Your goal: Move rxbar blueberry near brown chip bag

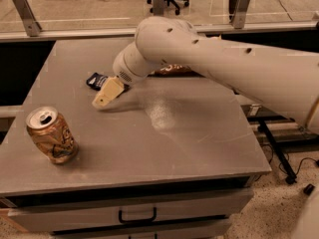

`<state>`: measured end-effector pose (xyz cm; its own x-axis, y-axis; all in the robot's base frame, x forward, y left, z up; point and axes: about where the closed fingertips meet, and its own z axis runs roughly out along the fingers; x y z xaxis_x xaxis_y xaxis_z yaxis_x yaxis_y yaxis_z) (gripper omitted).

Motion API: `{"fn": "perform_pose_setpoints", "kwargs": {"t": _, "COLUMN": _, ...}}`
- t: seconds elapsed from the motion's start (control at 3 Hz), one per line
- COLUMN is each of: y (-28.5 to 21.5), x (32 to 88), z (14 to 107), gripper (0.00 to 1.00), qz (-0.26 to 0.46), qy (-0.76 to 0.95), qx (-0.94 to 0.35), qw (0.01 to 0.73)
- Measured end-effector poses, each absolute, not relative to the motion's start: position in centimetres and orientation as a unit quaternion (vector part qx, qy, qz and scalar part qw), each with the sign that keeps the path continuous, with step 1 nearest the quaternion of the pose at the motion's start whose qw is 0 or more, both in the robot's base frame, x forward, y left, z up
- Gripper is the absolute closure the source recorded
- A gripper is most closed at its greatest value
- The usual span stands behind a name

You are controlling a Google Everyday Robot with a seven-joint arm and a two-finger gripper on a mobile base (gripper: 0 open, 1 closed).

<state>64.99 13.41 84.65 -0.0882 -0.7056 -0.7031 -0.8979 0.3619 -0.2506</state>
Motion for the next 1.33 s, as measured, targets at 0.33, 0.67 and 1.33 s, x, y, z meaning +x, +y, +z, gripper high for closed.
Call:
{"fn": "perform_pose_setpoints", "kwargs": {"t": 0.33, "y": 13.25, "x": 65.54, "z": 84.34, "gripper": 0.16, "qz": 0.129, "qy": 0.731, "qx": -0.546, "qw": 0.388}}
{"fn": "perform_pose_setpoints", "kwargs": {"t": 0.67, "y": 13.21, "x": 65.66, "z": 84.15, "gripper": 0.41, "qz": 0.134, "qy": 0.733, "qx": -0.544, "qw": 0.385}}
{"fn": "perform_pose_setpoints", "kwargs": {"t": 1.33, "y": 13.29, "x": 65.29, "z": 83.41, "gripper": 0.86, "qz": 0.139, "qy": 0.74, "qx": -0.54, "qw": 0.376}}
